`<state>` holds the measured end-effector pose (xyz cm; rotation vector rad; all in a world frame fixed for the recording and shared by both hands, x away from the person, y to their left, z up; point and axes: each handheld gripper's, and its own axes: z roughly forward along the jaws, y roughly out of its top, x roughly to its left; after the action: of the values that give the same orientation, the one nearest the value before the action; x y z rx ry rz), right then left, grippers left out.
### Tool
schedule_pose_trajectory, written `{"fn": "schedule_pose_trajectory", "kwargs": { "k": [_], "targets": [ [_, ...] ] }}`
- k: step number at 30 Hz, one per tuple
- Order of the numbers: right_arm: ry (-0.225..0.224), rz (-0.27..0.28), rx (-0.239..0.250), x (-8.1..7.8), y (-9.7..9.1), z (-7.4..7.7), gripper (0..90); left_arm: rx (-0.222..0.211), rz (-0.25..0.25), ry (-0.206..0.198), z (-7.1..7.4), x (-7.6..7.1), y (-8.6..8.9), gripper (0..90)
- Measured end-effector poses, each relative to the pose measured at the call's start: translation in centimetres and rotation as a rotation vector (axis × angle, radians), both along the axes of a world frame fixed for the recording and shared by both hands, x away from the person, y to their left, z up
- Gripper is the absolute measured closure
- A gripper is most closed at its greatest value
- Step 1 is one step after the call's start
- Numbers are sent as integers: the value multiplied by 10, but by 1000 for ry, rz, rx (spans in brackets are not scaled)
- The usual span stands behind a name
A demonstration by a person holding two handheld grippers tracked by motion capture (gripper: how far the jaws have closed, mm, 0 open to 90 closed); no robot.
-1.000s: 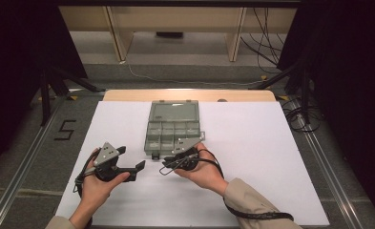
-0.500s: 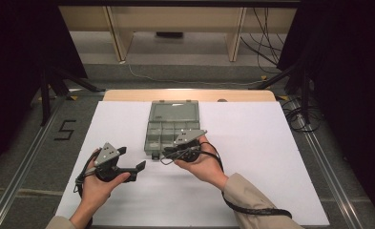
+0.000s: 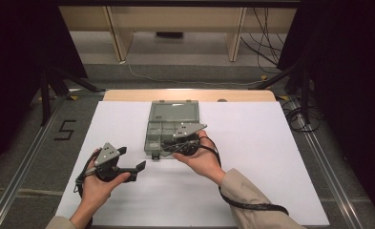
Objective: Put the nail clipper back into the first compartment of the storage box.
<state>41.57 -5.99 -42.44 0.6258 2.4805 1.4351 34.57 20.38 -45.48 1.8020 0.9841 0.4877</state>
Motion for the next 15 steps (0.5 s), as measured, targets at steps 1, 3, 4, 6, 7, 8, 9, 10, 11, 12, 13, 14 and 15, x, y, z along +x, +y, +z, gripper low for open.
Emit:
{"fn": "schedule_pose_trajectory", "kwargs": {
  "k": [1, 3, 4, 6, 7, 8, 9, 10, 11, 12, 13, 14, 15],
  "targets": [
    [-2, 6, -5, 1, 0, 1, 809, 0, -1, 0, 0, 0, 0, 77],
    [-4, -3, 0, 3, 2, 2, 809, 0, -1, -1, 0, 0, 0, 77],
    [-8, -3, -1, 4, 3, 3, 809, -2, 0, -1, 0, 0, 0, 77],
    [-11, -8, 2, 5, 4, 5, 809, -2, 0, -1, 0, 0, 0, 77],
    [-11, -13, 7, 6, 5, 5, 809, -3, 1, -1, 0, 0, 0, 77],
    [-11, -10, 1, 7, 6, 6, 809, -3, 1, -2, 0, 0, 0, 77],
    [-7, -8, 2, 8, 7, 7, 809, -3, 1, -2, 0, 0, 0, 77],
    [-14, -13, 5, 9, 8, 7, 809, -4, 1, -2, 0, 0, 0, 77],
    [-23, -15, 13, 10, 9, 7, 809, -5, 1, -1, 0, 0, 0, 77],
    [-12, -16, 12, 10, 10, 8, 809, -7, 1, 0, 0, 0, 0, 77],
    [-7, -13, 3, 11, 10, 9, 809, -13, 4, 4, 0, 0, -1, 77],
    [-13, -13, 7, 11, 11, 9, 809, -13, 4, 4, 0, 0, -1, 77],
    [-8, -12, 5, 12, 12, 9, 809, -13, 5, 4, 0, 0, -1, 77]
  ]
}}
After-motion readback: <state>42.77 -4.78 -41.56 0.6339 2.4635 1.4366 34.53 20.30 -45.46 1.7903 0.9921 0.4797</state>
